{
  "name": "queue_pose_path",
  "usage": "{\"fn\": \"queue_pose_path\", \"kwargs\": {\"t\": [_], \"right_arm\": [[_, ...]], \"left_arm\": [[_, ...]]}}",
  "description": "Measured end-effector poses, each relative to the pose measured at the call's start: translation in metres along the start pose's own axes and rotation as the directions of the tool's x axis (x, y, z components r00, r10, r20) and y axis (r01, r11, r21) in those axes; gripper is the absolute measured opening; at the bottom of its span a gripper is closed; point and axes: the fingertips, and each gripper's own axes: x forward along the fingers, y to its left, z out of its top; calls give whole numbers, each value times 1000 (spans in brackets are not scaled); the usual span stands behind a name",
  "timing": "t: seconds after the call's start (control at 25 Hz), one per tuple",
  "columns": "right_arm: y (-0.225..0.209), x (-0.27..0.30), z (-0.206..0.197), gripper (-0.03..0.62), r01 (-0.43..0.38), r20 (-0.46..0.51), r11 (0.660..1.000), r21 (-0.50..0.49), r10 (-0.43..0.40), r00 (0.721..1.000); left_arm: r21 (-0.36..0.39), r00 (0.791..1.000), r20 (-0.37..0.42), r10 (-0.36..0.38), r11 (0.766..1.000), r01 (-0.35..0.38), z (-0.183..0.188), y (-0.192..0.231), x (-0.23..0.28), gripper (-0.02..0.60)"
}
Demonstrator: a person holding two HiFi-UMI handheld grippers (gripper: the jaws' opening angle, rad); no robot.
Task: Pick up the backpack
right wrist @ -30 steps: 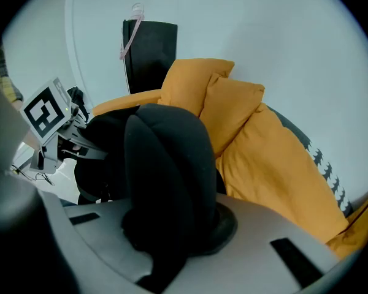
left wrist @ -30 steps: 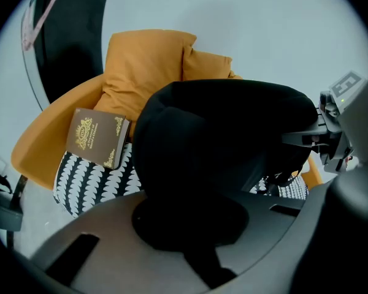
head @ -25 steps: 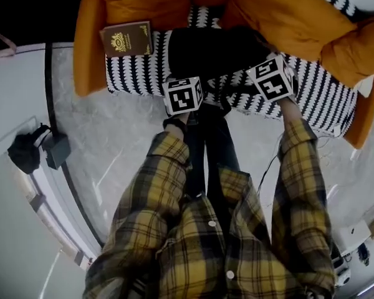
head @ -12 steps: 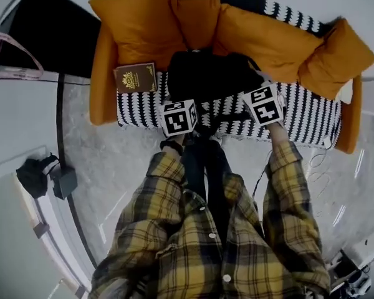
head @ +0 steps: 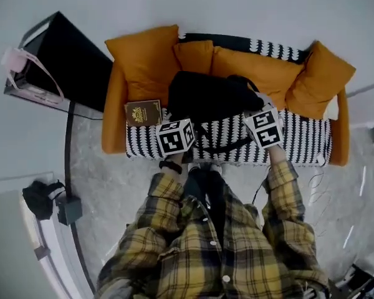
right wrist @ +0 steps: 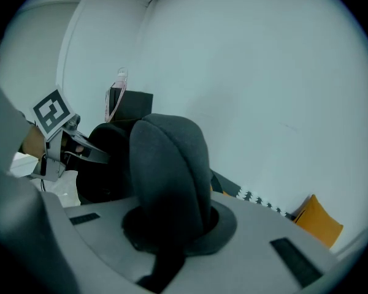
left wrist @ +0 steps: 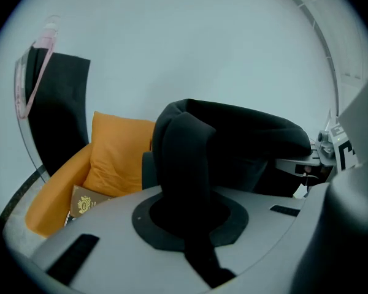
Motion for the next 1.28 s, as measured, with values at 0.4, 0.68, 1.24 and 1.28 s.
{"fn": "queue_pose_path", "kwargs": {"t": [0.4, 0.68, 1.24, 1.28], "right_arm": [[-2, -84, 60, 26, 83, 165, 996, 20, -85, 983], [-10, -132, 80, 26, 121, 266, 989, 88, -140, 954], [-13, -186, 81, 26, 128, 333, 978, 163, -177, 926], [-12, -188, 81, 26, 127, 336, 979, 163, -176, 925]], "left_arm": [[93, 986, 126, -109, 991, 98, 78, -37, -62, 34], [175, 969, 162, -189, 971, 160, 111, -68, -93, 34], [305, 940, 162, -300, 921, 242, 121, -104, -134, 34], [304, 939, 164, -303, 921, 244, 120, -104, -136, 34]]}}
